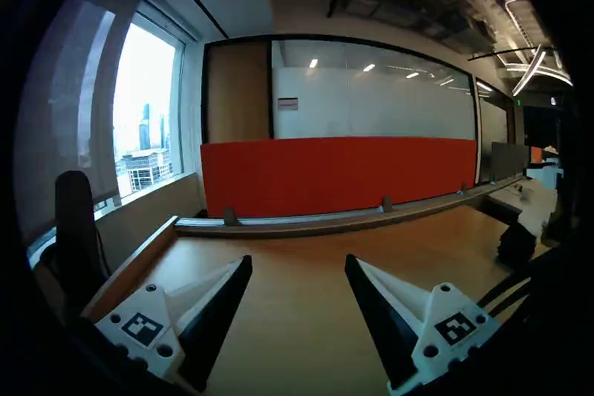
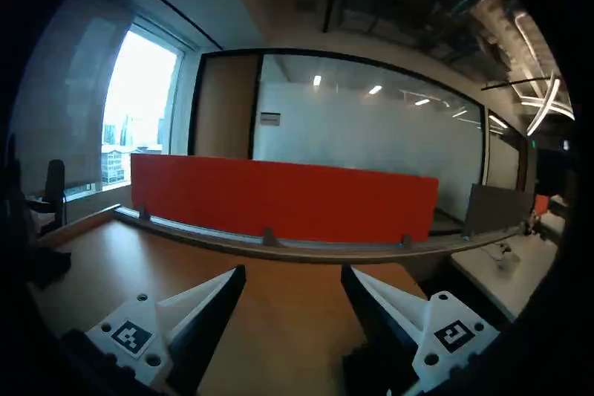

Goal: Fold towel

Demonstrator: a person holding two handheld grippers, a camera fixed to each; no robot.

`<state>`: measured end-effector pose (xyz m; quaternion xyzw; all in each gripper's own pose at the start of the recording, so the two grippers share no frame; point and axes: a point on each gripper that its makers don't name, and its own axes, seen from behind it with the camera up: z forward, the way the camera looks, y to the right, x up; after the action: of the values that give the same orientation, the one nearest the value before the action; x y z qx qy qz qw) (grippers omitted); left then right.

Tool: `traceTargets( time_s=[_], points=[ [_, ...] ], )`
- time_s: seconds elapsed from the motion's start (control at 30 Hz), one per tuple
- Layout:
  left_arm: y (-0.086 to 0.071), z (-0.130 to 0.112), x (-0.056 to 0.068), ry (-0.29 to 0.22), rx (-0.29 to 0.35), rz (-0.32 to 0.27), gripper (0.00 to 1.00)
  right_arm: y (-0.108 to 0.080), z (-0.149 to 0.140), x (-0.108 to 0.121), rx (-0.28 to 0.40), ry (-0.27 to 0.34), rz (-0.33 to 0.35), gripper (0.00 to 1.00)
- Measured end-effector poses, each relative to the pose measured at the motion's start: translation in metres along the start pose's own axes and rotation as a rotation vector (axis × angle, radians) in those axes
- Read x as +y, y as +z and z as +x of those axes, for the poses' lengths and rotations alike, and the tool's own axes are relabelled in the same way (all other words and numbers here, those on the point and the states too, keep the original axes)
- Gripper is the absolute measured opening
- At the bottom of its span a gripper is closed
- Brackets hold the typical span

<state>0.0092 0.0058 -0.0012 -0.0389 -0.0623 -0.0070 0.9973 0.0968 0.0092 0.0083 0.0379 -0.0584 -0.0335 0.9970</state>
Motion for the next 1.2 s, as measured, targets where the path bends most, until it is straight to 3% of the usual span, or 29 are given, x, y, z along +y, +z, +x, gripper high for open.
traceTargets(
  time_s=[0.3, 0.6, 0.9, 1.2],
  points=[
    [0.004, 0.022, -0.006, -0.009, 0.055, 0.025, 0.93, 0.006, 0.014, -0.021, 0.03, 0.036, 0.008, 1.0],
    [0.004, 0.028, -0.012, -0.005, 0.076, 0.053, 0.93, 0.006, 0.016, -0.029, 0.027, 0.056, 0.023, 1.0],
    [0.001, 0.004, -0.014, -0.023, 0.078, 0.063, 0.93, -0.003, 0.03, -0.041, 0.062, 0.093, 0.044, 1.0],
    [-0.001, -0.03, -0.022, -0.035, 0.107, 0.083, 0.93, -0.008, 0.012, -0.042, 0.049, 0.134, 0.035, 0.99]
  ],
)
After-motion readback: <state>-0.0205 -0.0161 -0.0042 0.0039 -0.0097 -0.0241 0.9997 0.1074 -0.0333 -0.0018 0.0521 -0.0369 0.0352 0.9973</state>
